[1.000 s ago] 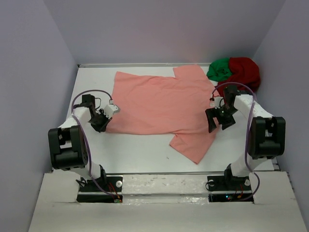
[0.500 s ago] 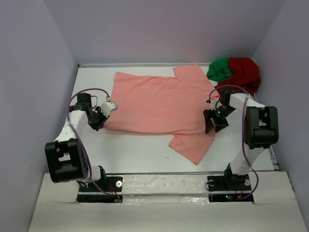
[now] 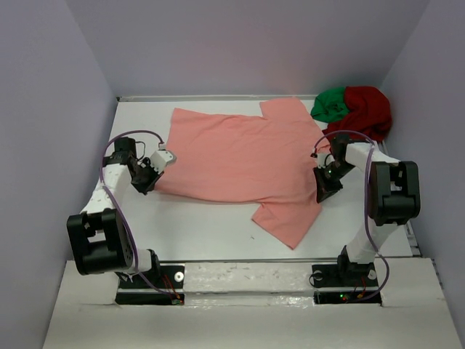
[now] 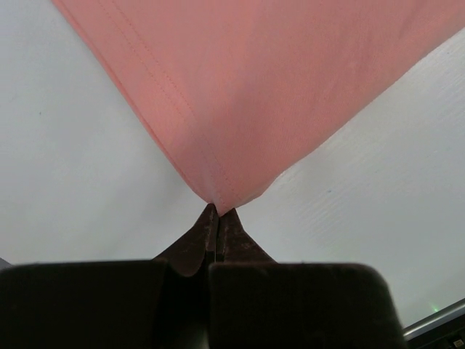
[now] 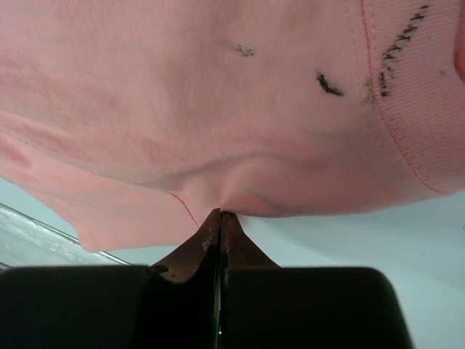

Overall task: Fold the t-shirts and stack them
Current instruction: Grap the side of the flattened tshirt closest away from the robot with both arms, then fold the flattened tshirt in 1/3 of the way

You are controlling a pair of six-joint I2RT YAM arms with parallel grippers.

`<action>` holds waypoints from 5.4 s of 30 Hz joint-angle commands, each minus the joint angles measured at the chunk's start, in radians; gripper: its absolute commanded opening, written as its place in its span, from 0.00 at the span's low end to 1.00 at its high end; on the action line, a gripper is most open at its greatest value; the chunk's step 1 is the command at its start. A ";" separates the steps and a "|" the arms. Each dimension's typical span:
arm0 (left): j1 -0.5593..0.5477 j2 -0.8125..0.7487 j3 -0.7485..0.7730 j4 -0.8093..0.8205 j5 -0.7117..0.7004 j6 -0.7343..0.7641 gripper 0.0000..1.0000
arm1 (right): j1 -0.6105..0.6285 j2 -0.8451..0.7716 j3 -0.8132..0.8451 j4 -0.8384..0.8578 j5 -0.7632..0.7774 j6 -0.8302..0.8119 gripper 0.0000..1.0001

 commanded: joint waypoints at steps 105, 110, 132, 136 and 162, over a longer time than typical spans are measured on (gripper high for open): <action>-0.136 0.363 0.241 0.325 -0.298 -0.340 0.00 | 0.001 0.385 0.684 -0.054 0.125 -0.055 0.96; -0.140 0.380 0.252 0.331 -0.307 -0.355 0.00 | 0.001 0.350 0.677 -0.057 0.116 -0.072 1.00; -0.208 0.379 0.163 0.520 -0.616 -0.415 0.98 | 0.001 0.008 0.612 -0.215 0.119 -0.118 1.00; -0.200 0.298 0.131 0.520 -0.680 -0.414 0.99 | 0.001 -0.057 0.548 -0.286 0.058 -0.157 1.00; -0.129 -0.302 -0.078 0.320 -0.470 -0.486 0.99 | 0.074 -0.049 0.137 -0.218 -0.050 -0.361 0.68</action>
